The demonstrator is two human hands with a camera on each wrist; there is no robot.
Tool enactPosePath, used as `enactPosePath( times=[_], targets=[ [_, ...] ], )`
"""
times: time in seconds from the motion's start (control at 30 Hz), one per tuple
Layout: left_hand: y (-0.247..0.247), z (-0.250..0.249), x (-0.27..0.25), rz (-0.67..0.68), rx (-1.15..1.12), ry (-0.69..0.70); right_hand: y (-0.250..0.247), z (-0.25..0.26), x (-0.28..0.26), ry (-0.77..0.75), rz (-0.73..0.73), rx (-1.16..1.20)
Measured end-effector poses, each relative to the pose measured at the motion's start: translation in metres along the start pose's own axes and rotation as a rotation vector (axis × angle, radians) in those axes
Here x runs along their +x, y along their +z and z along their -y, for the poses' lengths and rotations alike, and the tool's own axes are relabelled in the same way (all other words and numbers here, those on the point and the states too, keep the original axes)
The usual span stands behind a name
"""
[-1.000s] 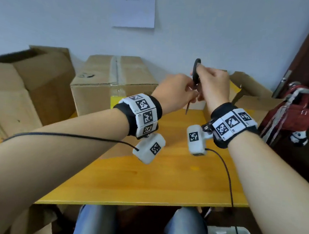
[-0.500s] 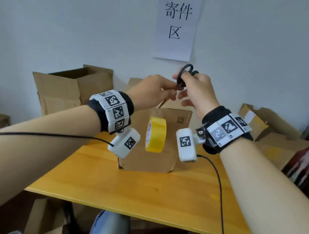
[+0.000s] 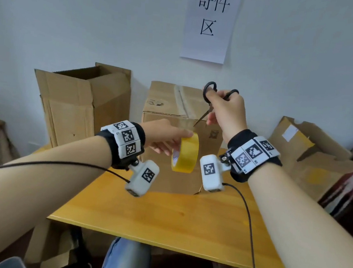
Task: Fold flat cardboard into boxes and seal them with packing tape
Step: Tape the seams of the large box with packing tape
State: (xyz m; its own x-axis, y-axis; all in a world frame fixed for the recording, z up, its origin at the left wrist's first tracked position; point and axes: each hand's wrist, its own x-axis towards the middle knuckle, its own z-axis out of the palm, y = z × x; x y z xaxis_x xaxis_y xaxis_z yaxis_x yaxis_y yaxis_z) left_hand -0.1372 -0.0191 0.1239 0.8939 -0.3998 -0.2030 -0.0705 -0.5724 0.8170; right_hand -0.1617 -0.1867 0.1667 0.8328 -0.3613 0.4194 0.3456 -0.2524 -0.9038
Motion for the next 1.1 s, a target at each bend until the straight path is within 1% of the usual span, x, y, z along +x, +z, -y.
enactPosePath(
  times=[0.13, 0.2, 0.3, 0.5, 0.83, 1.1],
  targets=[
    [0.005, 0.003, 0.0, 0.109, -0.407, -0.074, 0.009, -0.004, -0.004, 0.031, 0.015, 0.06],
    [0.004, 0.003, -0.002, 0.147, -0.487, -0.103, 0.013, -0.007, -0.005, 0.047, 0.013, 0.084],
    [0.003, 0.0, -0.001, 0.155, -0.543, -0.141, 0.018, -0.01, -0.006, 0.061, 0.005, 0.1],
    [0.004, -0.004, 0.003, 0.137, -0.581, -0.179, 0.027, -0.015, -0.008, 0.076, 0.017, 0.117],
    [0.003, -0.004, 0.007, 0.146, -0.589, -0.178, 0.031, -0.025, -0.006, 0.07, 0.017, 0.046],
    [0.005, -0.007, 0.007, 0.134, -0.589, -0.19, 0.024, -0.026, -0.004, 0.091, 0.027, -0.021]
  ],
)
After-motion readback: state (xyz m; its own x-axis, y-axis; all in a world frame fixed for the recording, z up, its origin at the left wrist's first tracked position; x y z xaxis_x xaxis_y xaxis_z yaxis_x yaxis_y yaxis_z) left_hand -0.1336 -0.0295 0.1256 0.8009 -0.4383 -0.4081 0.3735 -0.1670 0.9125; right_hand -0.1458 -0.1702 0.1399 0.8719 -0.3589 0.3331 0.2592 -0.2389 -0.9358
